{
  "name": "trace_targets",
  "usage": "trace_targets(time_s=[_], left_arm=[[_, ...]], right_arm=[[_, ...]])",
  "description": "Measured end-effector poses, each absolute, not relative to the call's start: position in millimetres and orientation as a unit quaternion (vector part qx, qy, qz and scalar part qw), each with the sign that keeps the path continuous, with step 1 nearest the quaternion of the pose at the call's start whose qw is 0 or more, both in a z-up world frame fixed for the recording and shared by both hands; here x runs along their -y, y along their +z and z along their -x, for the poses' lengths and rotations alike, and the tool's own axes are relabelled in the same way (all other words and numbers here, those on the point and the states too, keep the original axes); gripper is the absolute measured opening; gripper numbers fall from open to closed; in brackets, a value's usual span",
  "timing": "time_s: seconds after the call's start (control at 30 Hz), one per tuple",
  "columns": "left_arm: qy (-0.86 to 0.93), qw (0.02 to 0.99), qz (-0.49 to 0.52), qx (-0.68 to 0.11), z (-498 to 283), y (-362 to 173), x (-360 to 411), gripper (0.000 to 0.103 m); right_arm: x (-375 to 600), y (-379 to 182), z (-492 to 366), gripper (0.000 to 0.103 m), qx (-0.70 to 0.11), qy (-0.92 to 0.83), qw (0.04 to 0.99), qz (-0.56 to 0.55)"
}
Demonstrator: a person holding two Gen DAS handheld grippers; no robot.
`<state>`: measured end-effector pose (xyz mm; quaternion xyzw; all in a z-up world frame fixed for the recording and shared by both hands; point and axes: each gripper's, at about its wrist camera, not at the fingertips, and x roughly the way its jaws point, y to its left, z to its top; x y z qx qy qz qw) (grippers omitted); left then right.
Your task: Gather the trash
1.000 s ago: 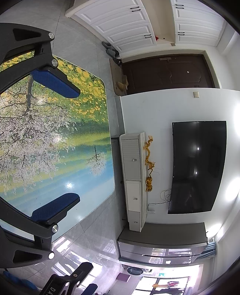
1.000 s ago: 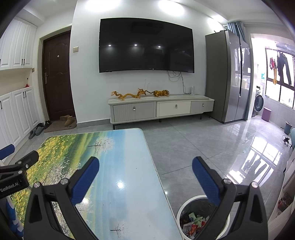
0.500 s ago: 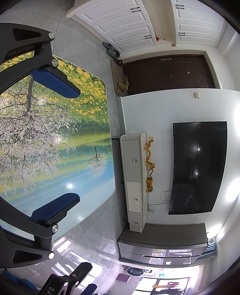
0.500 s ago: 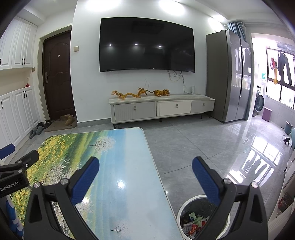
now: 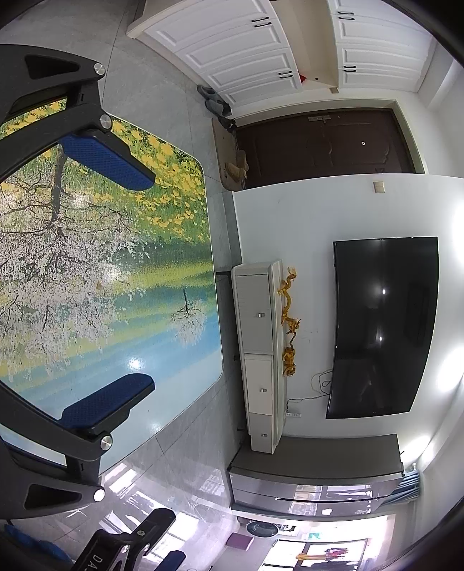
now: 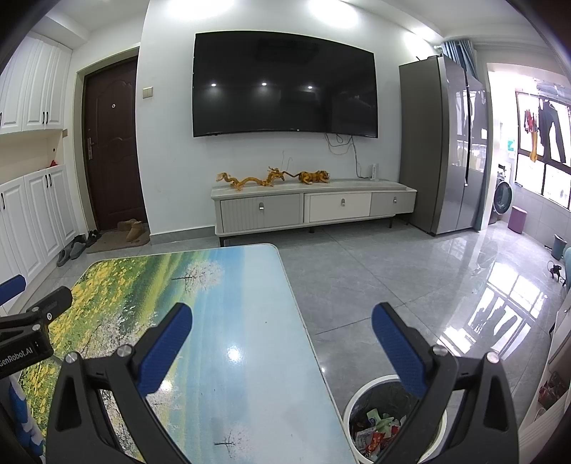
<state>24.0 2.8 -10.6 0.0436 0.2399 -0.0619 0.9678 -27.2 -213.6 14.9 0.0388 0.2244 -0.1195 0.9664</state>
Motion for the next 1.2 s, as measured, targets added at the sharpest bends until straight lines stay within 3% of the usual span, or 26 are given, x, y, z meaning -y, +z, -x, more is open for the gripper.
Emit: trace_targets(time_s=[1.2], left_arm=[[-0.03,0.965,-0.041,-0.256,-19.5,-9.8,-4.7,0.103]], right_arm=[[212.6,2.8,28.2,0.101,-0.232,-0.117,0.965,-0.041]])
